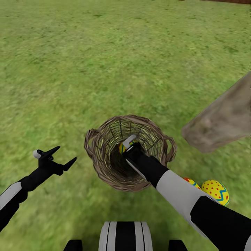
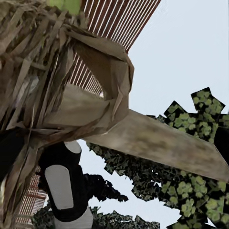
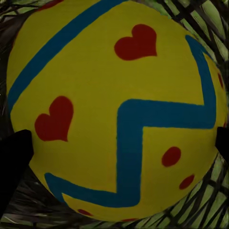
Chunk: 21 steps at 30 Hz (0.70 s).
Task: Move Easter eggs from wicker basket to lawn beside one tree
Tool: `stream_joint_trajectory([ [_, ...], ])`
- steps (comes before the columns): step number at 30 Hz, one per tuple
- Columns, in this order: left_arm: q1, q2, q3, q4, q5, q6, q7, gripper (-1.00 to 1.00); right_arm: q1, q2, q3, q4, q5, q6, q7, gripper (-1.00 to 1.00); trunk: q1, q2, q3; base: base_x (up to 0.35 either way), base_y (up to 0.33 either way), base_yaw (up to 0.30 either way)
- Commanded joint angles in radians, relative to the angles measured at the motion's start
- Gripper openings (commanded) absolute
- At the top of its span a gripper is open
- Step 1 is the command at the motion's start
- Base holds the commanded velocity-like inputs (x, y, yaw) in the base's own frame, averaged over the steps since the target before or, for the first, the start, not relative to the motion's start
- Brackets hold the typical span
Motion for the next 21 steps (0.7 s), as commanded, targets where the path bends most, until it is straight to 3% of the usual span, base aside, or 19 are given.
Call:
stream_joint_trajectory([
  [1, -0.001, 0.001, -0.003, 0.006, 0.003, 0.004, -0.005, 1.00, -0.001, 0.000, 0.004, -0.001, -0.012, 0.003, -0.008, -1.00, -0.001, 0.000, 0.003, -0.003, 0.000, 0.000],
  [9, -0.001, 0.001, -0.003, 0.011, 0.004, 0.003, -0.006, 1.00, 0.032, 0.000, 0.003, -0.005, -0.016, -0.005, -0.002, -1.00, -0.004, 0.002, 0.034, -0.082, 0.015, 0.000],
  [14, -0.001, 0.000, -0.002, 0.012, 0.004, 0.003, -0.006, 1.00, 0.036, -0.004, 0.001, -0.010, -0.012, -0.007, 0.107, -1.00, -0.006, 0.003, 0.054, 0.000, 0.000, 0.000],
  [21, -0.001, 0.000, -0.002, 0.012, 0.004, 0.003, -0.006, 1.00, 0.036, -0.012, -0.003, -0.051, -0.014, -0.006, 0.114, -1.00, -0.010, 0.005, 0.081, 0.000, 0.000, 0.000],
])
